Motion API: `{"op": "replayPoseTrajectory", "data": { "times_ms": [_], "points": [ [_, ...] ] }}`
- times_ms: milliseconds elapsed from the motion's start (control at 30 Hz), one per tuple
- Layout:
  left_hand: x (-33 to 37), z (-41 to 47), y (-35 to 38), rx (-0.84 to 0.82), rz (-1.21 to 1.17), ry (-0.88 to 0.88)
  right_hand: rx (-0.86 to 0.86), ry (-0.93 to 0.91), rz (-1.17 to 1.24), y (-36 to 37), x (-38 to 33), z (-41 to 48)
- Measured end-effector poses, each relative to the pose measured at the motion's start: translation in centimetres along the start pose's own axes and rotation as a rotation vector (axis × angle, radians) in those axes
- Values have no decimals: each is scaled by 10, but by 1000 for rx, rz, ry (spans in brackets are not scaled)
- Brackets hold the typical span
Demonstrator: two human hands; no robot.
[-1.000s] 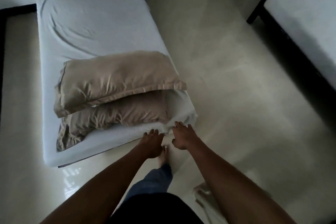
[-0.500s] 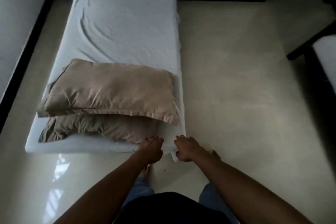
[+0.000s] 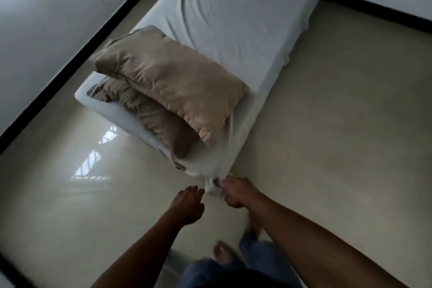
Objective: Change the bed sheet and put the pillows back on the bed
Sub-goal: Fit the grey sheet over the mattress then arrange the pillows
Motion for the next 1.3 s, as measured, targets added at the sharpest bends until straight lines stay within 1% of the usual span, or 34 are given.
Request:
{"op": "replayPoseTrajectory", "data": {
  "times_ms": [100, 167, 233, 333, 433, 533, 600, 633, 667, 767, 900, 967, 1000, 1067, 1133, 1167, 1233, 1300],
  "points": [
    [15, -7, 2, 68, -57, -4, 54, -24, -83, -4, -5, -6],
    [11, -7, 2, 50, -99, -62, 88, -39, -96, -7, -10, -4],
    [4, -8, 8, 145, -147, -107, 114, -53, -93, -4, -20, 4],
    [-6, -3, 22, 255, -314, -202, 188, -114, 9, 2, -37, 25],
    [-52, 33, 37, 451, -364, -398, 410, -222, 87, -1, -59, 81],
    [-122, 79, 72, 734, -459, -640, 654, -297, 137, 5, -74, 155],
    [-176, 105, 106, 918, -589, -823, 750, -311, 125, 25, -79, 202],
    [-201, 117, 120, 964, -633, -878, 791, -304, 120, 36, -79, 222],
    [-222, 130, 130, 977, -649, -889, 835, -288, 117, 45, -78, 235],
    [-260, 169, 168, 976, -586, -796, 1027, -297, 111, 78, -76, 263],
    [-269, 191, 201, 1136, -406, -722, 1253, -269, 94, 89, -75, 273],
    [-274, 189, 216, 1210, -336, -705, 1325, -301, 50, 96, -77, 272],
    [-278, 182, 221, 1259, -324, -719, 1332, -370, 36, 99, -78, 271],
    [-285, 163, 237, 1306, -284, -719, 1287, -531, 8, 124, -82, 260],
    [-286, 154, 248, 1239, -258, -701, 1201, -616, -50, 161, -88, 250],
    [-287, 157, 250, 1200, -278, -694, 1153, -621, -78, 178, -90, 250],
    [-288, 167, 244, 1174, -368, -668, 1035, -571, -87, 198, -93, 260],
    [-286, 178, 239, 1204, -502, -610, 917, -465, -4, 207, -88, 274]
  ]
}}
Point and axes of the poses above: each hand's wrist, its own z-axis towards the middle knuckle, its own y-axis out of the palm, x = y × z, the point moved 6 cm from there along z, towards the middle knuckle, and after that the axes turned 7 degrees about y, right-handed, at the moved point
